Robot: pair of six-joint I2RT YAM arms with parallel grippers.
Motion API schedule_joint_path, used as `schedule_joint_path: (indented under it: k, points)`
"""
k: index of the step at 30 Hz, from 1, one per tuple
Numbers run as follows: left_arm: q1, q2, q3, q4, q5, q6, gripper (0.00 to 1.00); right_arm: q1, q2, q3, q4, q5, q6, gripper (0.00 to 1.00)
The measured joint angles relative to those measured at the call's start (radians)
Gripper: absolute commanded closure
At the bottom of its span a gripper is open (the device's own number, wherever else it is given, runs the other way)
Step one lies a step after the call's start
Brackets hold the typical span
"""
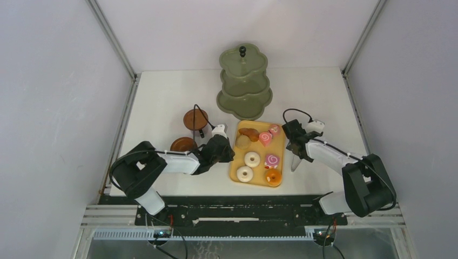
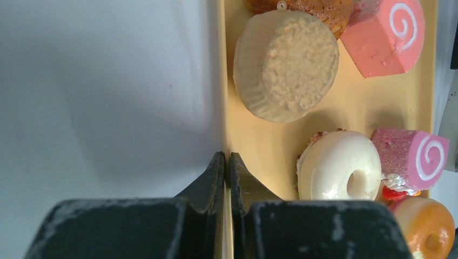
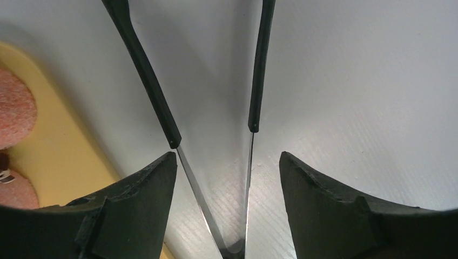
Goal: Serve the afternoon tea
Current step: Pick up the clamp from the center of the board.
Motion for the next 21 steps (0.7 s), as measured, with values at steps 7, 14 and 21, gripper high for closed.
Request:
schedule_joint_path:
  k: [7,14,21]
  points:
    - [0.002,0.000,0.000,0.001,0.005,0.000,0.92,-0.014,0.090,0.011,-0.007,-0.029,-0.005,0.25]
    - [0.004,-0.004,-0.008,0.008,0.014,-0.006,0.92,-0.034,0.123,0.044,-0.006,-0.061,-0.019,0.51]
    - [0.009,-0.004,-0.008,0.008,0.022,-0.007,0.92,-0.033,0.121,0.044,-0.011,-0.065,-0.025,0.57]
